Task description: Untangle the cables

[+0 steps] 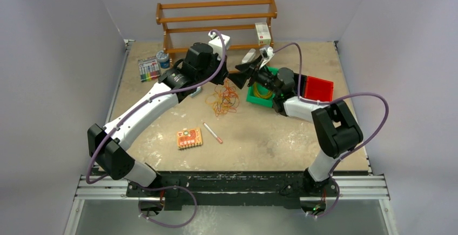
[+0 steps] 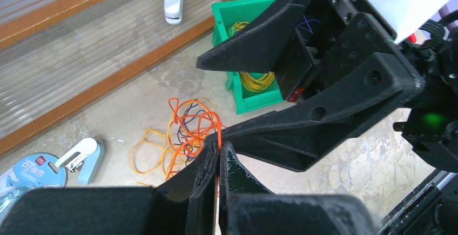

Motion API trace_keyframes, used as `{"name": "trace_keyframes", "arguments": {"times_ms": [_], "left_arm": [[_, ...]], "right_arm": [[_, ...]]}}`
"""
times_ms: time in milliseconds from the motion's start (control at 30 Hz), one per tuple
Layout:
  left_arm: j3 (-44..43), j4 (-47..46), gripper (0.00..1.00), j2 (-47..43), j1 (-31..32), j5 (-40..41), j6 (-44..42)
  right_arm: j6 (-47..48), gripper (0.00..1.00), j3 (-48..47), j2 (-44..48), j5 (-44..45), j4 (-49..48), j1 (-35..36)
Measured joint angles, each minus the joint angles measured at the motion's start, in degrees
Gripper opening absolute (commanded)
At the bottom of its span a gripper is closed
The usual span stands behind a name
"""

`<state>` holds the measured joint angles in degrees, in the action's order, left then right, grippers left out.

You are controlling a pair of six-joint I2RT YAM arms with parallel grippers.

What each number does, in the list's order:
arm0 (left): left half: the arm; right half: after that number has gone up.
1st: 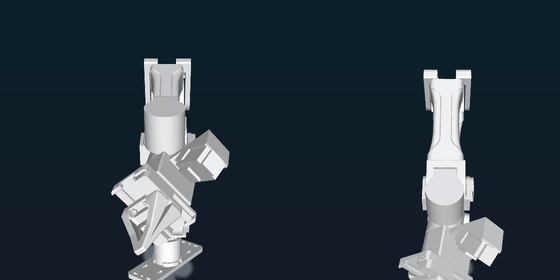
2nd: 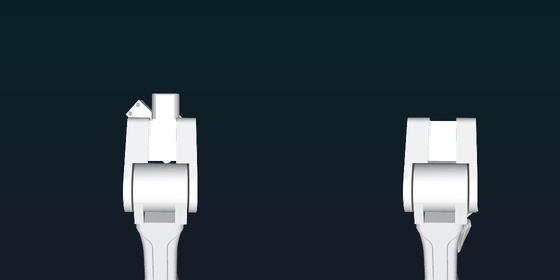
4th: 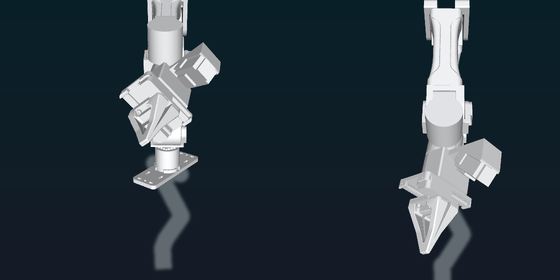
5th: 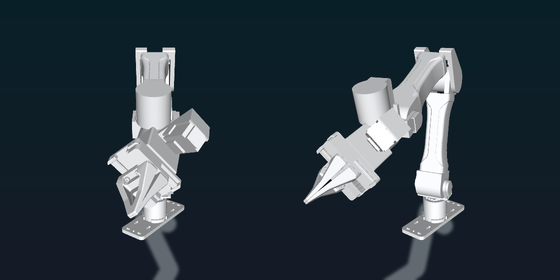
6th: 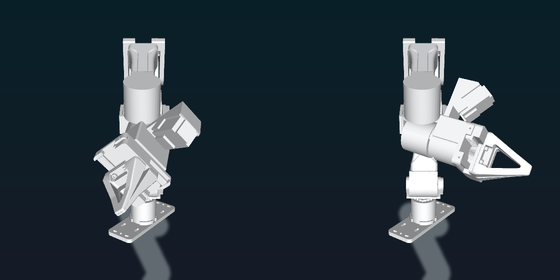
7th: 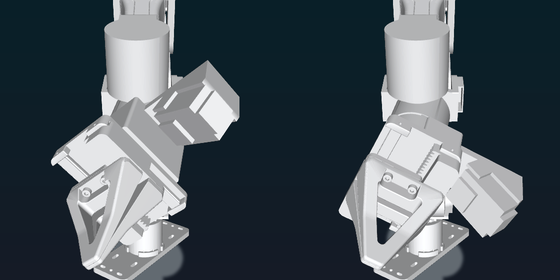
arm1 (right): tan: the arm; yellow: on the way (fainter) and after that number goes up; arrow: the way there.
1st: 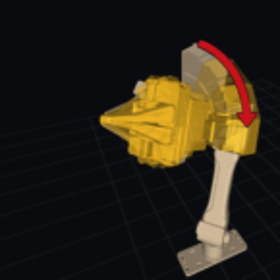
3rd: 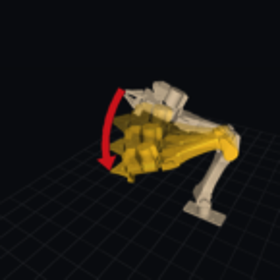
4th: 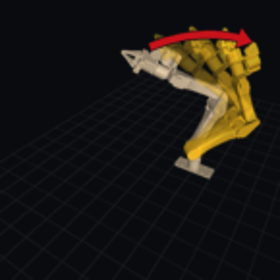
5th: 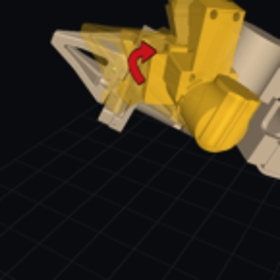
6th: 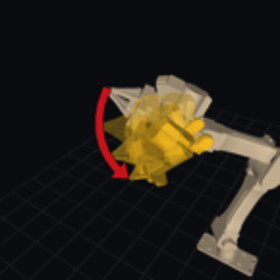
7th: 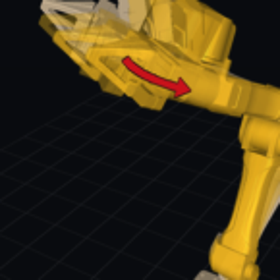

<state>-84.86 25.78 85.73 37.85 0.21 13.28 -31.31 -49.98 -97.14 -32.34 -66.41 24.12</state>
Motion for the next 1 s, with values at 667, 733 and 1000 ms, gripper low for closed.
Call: {"name": "trace_keyframes", "arguments": {"times_ms": [667,733,1000], "left_arm": [[-9.3,-0.8,0.00,0.0,-0.3,3.6,0.0],[-10.9,-0.9,0.00,0.0,-0.8,5.0,0.0],[-16.4,-0.9,0.00,0.0,-2.1,10.8,-0.4]], "right_arm": [[-0.7,0.70,-10.0,-16.5,-1.9,0.6,5.1],[-0.4,0.70,-9.9,-17.0,-1.8,0.8,5.3],[1.4,0.68,-9.0,-18.8,-1.6,1.5,6.3]]}}
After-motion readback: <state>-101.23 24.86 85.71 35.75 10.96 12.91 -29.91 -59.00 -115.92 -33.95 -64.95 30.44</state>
